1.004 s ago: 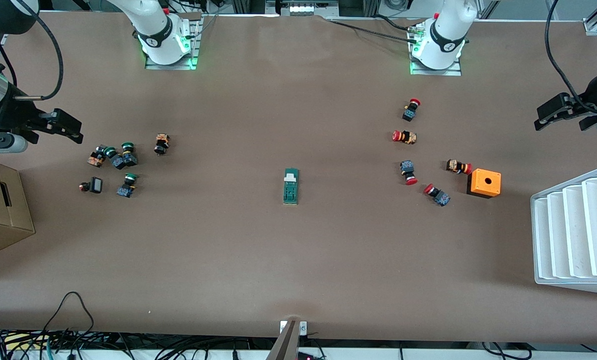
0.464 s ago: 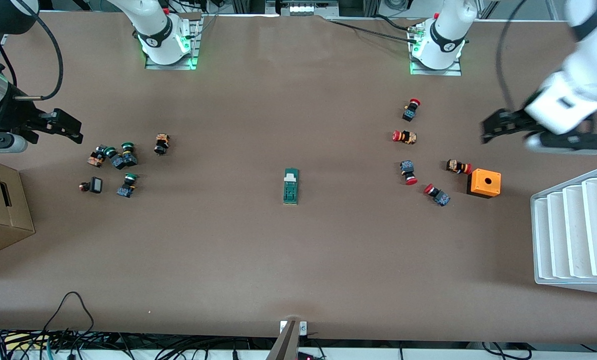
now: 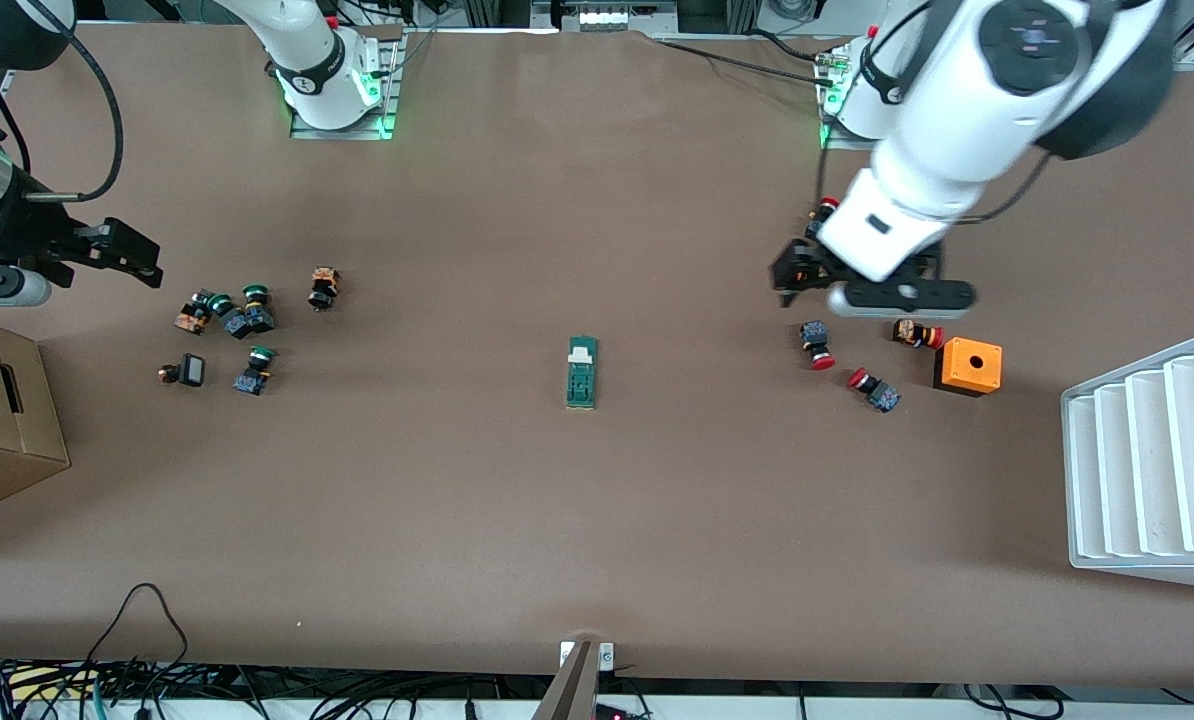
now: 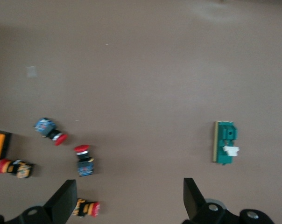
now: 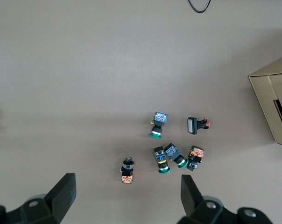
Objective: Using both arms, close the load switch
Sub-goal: 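Move the left gripper over the green load switch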
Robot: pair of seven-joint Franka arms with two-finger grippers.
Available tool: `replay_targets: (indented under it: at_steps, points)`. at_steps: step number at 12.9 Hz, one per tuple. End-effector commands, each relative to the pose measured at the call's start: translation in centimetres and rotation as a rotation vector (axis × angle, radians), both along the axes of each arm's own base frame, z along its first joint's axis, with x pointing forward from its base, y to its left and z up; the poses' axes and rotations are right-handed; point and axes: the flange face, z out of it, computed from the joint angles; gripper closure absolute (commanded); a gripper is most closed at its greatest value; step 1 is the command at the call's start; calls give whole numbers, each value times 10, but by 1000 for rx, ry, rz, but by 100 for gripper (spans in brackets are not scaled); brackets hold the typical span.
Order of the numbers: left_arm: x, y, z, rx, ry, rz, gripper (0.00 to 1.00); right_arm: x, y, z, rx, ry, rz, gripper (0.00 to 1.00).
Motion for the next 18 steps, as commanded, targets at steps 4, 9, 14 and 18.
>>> replay_targets:
  at_steps: [4,9,14,18]
  points:
    - [-18,-110,-43,-24,-162,86,0,2,-8,3,-46,-4,-19,1]
    - [-51,-187,-123,13,-363,139,0,9,-4,-14,-62,20,-78,1]
    - [-100,-239,-202,1,-564,163,0,20,11,-41,14,67,-22,1]
    - [-117,-247,-262,17,-721,98,0,54,35,-59,86,59,-86,1]
